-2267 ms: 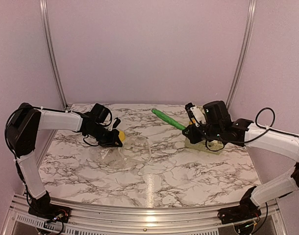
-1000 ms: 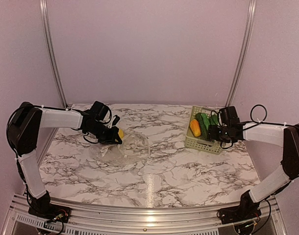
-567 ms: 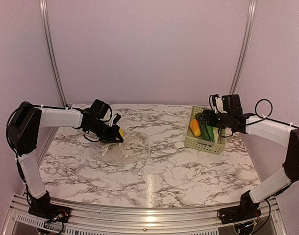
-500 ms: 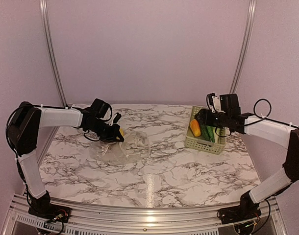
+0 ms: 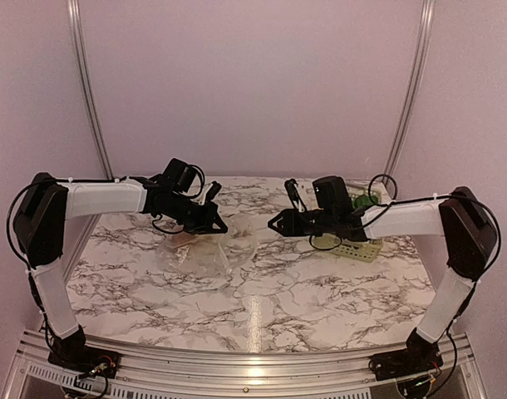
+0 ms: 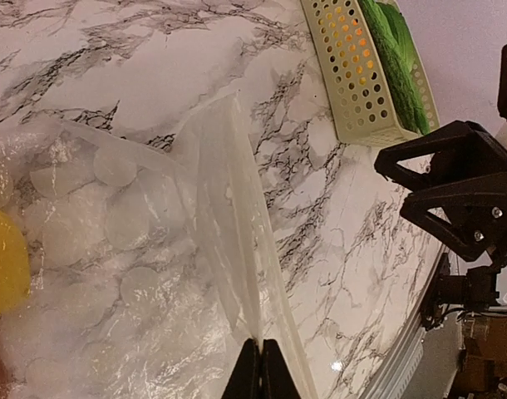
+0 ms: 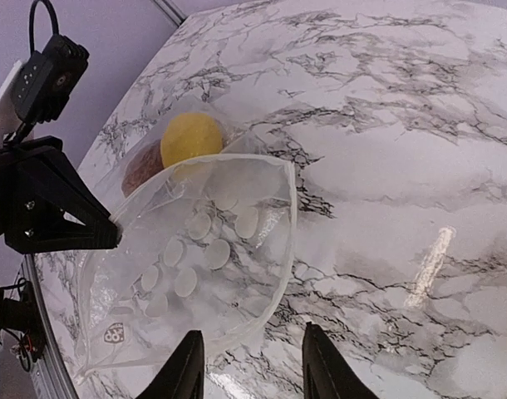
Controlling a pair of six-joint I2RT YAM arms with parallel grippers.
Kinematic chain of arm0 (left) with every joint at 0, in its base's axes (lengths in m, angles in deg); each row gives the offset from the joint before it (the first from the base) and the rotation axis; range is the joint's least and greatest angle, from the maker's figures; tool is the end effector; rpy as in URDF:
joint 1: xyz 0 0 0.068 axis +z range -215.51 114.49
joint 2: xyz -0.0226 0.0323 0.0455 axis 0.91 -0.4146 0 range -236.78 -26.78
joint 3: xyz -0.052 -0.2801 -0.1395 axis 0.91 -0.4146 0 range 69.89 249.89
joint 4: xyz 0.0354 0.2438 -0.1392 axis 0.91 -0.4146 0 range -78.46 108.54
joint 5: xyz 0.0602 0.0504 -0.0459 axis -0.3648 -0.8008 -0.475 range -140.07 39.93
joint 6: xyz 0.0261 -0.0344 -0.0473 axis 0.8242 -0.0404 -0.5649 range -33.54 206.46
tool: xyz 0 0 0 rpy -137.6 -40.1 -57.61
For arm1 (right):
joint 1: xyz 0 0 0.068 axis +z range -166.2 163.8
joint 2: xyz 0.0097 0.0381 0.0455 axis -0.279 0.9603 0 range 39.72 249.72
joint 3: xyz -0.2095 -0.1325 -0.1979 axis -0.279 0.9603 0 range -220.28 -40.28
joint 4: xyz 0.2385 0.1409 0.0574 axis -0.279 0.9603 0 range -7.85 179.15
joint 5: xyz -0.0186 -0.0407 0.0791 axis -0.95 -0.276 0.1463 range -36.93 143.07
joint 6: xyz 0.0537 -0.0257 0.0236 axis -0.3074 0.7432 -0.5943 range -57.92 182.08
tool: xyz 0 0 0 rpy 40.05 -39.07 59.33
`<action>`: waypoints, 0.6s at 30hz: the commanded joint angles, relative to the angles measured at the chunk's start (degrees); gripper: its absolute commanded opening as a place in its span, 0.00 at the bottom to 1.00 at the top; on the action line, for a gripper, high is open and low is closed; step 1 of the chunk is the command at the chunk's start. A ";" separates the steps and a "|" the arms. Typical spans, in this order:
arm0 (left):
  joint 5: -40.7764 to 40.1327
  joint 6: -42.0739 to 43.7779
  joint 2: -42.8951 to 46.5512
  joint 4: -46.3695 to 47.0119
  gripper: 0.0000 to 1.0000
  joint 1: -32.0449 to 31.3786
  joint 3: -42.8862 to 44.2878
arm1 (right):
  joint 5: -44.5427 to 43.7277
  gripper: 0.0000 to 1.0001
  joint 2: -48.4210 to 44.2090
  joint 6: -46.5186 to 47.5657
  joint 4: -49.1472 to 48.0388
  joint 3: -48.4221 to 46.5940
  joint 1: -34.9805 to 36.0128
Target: Open the zip-top bag and remove the fake food
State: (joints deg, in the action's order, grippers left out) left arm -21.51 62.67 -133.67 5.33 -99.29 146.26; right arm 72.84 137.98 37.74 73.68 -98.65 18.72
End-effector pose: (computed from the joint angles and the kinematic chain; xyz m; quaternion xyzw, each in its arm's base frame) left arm 0.3661 -0.2733 0.2442 0.1742 0.8793 -0.3821 0.2246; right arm 0.3277 0.2492 0.2314 -0.1629 0.8478 0.3684 0.3450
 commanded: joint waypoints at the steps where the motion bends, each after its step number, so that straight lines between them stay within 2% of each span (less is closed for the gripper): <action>1: 1.58 -2.24 2.38 3.01 0.00 -0.99 0.67 | 4.81 0.36 6.75 -3.77 -6.13 -6.53 0.83; 9: 0.93 -4.06 2.91 6.15 0.00 -3.82 2.21 | 10.20 0.28 18.56 -7.79 -9.40 -14.47 2.20; 18: -0.56 -3.18 1.00 4.29 0.00 -5.80 7.22 | 12.83 0.27 26.49 -8.29 -8.18 -20.36 3.40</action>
State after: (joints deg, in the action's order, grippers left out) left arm -21.75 58.87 -133.43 9.46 -104.62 150.05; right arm 83.71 161.67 30.20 65.66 -115.77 21.12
